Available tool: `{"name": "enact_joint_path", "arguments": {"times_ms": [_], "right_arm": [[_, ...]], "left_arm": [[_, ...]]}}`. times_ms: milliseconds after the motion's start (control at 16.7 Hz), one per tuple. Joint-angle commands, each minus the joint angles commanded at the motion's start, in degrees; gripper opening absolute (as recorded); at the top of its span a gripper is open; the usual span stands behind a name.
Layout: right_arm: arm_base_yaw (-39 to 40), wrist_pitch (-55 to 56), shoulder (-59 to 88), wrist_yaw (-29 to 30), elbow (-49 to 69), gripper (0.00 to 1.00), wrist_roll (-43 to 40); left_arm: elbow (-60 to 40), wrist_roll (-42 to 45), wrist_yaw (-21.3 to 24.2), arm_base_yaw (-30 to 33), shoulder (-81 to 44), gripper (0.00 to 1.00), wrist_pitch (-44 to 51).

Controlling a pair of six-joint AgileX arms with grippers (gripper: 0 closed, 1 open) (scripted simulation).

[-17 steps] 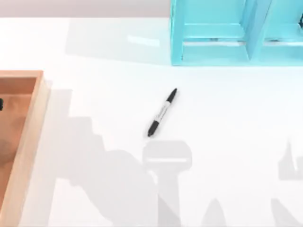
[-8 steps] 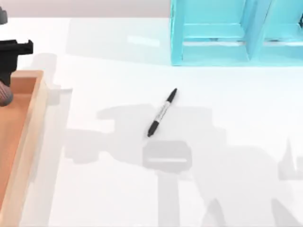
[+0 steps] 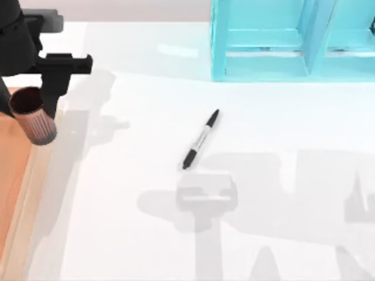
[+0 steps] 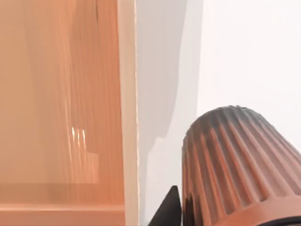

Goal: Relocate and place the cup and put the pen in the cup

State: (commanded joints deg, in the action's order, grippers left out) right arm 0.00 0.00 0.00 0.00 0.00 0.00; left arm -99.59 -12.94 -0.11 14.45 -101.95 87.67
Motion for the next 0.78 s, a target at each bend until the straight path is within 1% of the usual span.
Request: {"name": "enact_joint_path", "arguments": {"times_ms": [300, 420, 660, 780], "right_arm": [[0.0, 0.0, 0.0, 0.0, 0.0, 1.00, 0.0], [0.0, 0.0, 0.0, 0.0, 0.0, 1.00, 0.0], [0.0, 0.0, 0.0, 0.0, 0.0, 1.00, 0.0], [0.0, 0.0, 0.0, 0.0, 0.0, 1.00, 0.0]], "left_arm": [[1.0, -0.5, 0.0, 0.4, -0.8, 0.00, -1.1], [3.1, -2.5, -0.1, 2.3, -2.2, 0.00, -4.5], [8.5, -7.7, -0.2, 7.6, -6.0, 0.00, -15.0], [10.2, -9.4, -0.3, 9.4, -7.4, 0.00, -17.5]]}}
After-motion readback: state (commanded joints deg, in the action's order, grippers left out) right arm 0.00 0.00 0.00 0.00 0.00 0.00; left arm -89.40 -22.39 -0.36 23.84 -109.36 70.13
